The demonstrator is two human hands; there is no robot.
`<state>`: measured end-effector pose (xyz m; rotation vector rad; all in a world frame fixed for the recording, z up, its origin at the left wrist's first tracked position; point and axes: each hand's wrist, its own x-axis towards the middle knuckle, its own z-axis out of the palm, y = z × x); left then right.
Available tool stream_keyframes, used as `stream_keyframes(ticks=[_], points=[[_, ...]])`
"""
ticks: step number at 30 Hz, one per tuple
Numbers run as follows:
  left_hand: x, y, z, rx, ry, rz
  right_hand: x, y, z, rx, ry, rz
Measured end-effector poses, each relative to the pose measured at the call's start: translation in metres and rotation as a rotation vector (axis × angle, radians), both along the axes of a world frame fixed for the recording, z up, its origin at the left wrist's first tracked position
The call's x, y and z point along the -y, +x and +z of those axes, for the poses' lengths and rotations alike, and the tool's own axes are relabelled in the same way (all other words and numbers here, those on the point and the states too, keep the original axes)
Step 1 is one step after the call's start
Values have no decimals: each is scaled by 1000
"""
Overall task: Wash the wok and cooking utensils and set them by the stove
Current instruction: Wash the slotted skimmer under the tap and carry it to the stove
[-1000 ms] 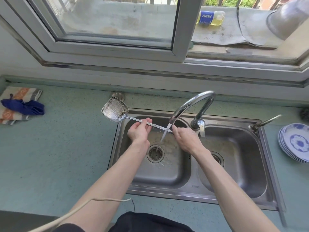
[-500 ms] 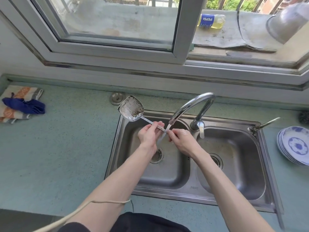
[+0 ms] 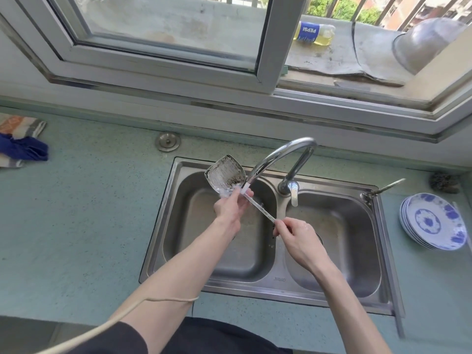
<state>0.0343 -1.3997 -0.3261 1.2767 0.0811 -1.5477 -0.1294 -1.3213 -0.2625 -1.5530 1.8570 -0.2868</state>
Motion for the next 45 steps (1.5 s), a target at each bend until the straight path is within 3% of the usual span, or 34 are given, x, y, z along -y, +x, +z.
stream_keyframes(ticks=[10, 18, 24, 30, 33, 38, 45], points=[[-40, -35, 11, -49, -90, -196, 11, 17, -5, 45, -17, -82], [-18, 1, 2, -25, 34, -97, -13, 4, 13, 32, 76, -47], [-15, 18, -15, 123, 102, -234, -24, -6, 24, -29, 99, -3], [-7, 45, -27, 523, -18, -340, -31, -36, 29, -251, 51, 65], [-7, 48, -30, 564, -1, -351, -35, -47, 30, -344, -19, 60], [-16, 42, -25, 414, -36, -404, -43, -57, 34, -394, -85, 5], [-16, 34, -22, 636, -93, -324, -60, -47, 46, -376, -184, -93]])
